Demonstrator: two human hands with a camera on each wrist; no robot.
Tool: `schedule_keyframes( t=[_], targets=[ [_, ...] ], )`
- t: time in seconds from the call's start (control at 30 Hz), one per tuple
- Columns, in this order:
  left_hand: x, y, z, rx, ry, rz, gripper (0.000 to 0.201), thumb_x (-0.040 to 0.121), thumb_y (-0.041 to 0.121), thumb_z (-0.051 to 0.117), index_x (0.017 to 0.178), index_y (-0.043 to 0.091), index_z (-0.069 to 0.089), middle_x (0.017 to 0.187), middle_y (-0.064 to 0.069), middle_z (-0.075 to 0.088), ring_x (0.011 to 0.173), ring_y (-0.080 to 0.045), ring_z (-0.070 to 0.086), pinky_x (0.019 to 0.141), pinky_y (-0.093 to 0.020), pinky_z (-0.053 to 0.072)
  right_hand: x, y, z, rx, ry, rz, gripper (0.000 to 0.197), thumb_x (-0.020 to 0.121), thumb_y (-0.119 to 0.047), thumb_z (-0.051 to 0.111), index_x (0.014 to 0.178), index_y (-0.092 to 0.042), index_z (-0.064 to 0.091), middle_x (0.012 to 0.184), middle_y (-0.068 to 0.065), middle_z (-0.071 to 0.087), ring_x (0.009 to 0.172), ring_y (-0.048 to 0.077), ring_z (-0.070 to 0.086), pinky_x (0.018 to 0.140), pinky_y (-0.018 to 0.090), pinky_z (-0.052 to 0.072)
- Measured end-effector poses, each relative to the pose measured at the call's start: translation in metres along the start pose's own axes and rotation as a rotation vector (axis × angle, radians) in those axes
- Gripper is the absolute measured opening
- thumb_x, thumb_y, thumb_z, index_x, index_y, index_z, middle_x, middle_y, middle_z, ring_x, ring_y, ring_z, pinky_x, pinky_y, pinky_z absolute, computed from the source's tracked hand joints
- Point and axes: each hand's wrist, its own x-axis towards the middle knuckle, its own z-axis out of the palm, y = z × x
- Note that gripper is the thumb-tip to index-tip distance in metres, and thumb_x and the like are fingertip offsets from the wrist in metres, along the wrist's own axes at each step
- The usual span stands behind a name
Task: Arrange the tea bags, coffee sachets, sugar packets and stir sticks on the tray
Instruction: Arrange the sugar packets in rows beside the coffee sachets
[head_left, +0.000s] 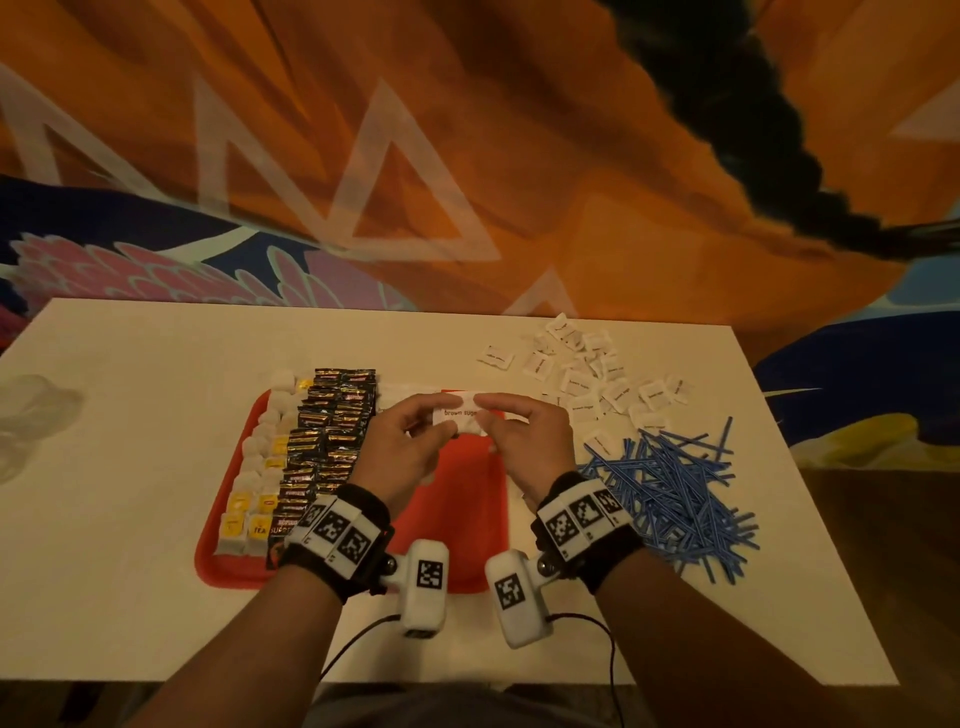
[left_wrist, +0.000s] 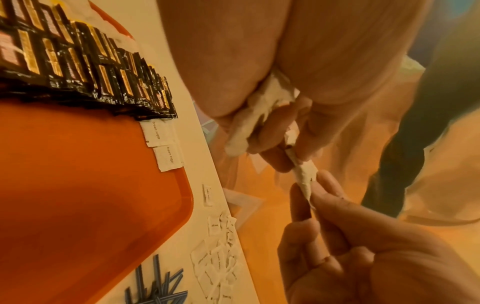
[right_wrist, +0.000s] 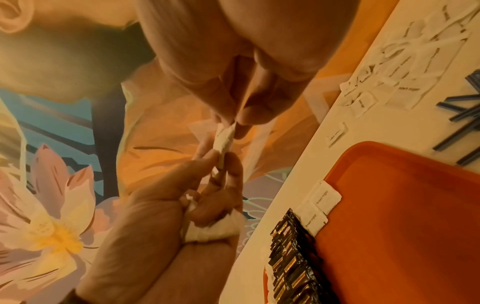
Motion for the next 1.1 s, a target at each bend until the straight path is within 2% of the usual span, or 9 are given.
schedule_keyframes(
  t=[0.07,0.2,0.43,0.57,0.67,0.8,0.87,1.0,1.1],
  targets=[
    [0.002,0.001,-0.003,-0.044,0.008,-0.022,0.024,0.094,0.000,0.062,0.105,0.017,0.074,0.064,0.003,0.042,0.044,-0.012,0.032,0.042,-0.021,0.028,0.000,0.000,0.004,0.019,0.003,0.013,0.021,0.083,-0.012,0.075,0.091,-0.031,0.077,0.082,0.002,0.076,0.056,0.013,0.061,0.060,0.029,0.054],
    [0.006,0.005,-0.013,-0.015,0.029,-0.003,0.016,0.093,0.004,0.065,0.101,0.014,0.074,0.055,0.009,0.047,0.042,-0.010,0.033,0.041,-0.020,0.029,0.003,0.002,0.011,0.046,-0.021,0.017,0.021,0.079,-0.012,0.079,0.094,-0.026,0.078,0.082,-0.011,0.075,0.068,0.015,0.067,0.065,0.032,0.056],
    [0.018,0.004,-0.028,0.114,0.048,0.030,0.023,0.095,0.002,0.062,0.108,0.017,0.073,0.051,0.015,0.057,0.039,-0.001,0.040,0.041,-0.017,0.035,0.011,0.004,0.024,0.113,-0.083,0.025,0.026,0.082,-0.004,0.075,0.102,-0.021,0.075,0.097,0.001,0.075,0.065,0.009,0.067,0.060,0.020,0.049],
    [0.025,0.000,-0.038,0.154,0.073,0.060,0.028,0.093,0.005,0.066,0.110,0.026,0.073,0.076,0.013,0.068,0.048,0.001,0.050,0.051,-0.015,0.040,0.019,0.012,0.034,0.140,-0.073,0.049,0.028,0.083,-0.003,0.074,0.103,-0.022,0.075,0.095,0.007,0.075,0.065,0.009,0.064,0.064,0.021,0.050],
    [0.031,-0.002,-0.049,0.153,0.026,0.060,0.030,0.091,0.006,0.069,0.112,0.028,0.073,0.104,0.006,0.074,0.076,0.001,0.067,0.070,-0.020,0.053,0.025,0.017,0.043,0.159,-0.071,0.082,0.029,0.084,-0.003,0.073,0.109,-0.019,0.074,0.076,-0.003,0.072,0.058,0.006,0.059,0.062,0.021,0.050],
    [0.041,-0.009,-0.069,0.266,-0.003,0.022,0.031,0.093,0.005,0.065,0.102,0.032,0.077,0.097,0.018,0.075,0.091,-0.009,0.069,0.088,-0.035,0.057,0.035,0.027,0.057,0.144,-0.097,0.099,0.035,0.084,-0.003,0.073,0.116,-0.016,0.071,0.092,-0.003,0.070,0.059,0.003,0.059,0.059,0.019,0.048],
    [0.045,-0.011,-0.075,0.300,-0.009,0.027,0.035,0.093,0.003,0.064,0.099,0.036,0.075,0.094,0.026,0.073,0.090,-0.009,0.067,0.085,-0.031,0.057,0.040,0.033,0.065,0.176,-0.133,0.172,0.040,0.082,-0.003,0.075,0.119,-0.014,0.066,0.100,0.002,0.071,0.068,0.008,0.066,0.057,0.020,0.049],
    [0.056,-0.021,-0.093,0.388,-0.108,0.005,0.037,0.093,0.005,0.066,0.104,0.041,0.071,0.097,0.021,0.070,0.087,-0.008,0.067,0.083,-0.025,0.054,0.050,0.048,0.077,0.145,-0.154,0.351,0.031,0.078,-0.009,0.080,0.106,-0.001,0.068,0.077,0.007,0.074,0.063,0.011,0.067,0.051,0.018,0.047],
    [0.064,-0.029,-0.107,0.483,-0.171,-0.053,0.039,0.093,0.007,0.066,0.118,0.036,0.068,0.059,0.020,0.055,0.055,0.000,0.048,0.063,-0.016,0.044,0.062,0.061,0.087,0.098,-0.170,0.399,0.031,0.077,-0.011,0.081,0.103,0.002,0.069,0.080,0.011,0.073,0.059,0.009,0.066,0.051,0.019,0.048]
  ],
)
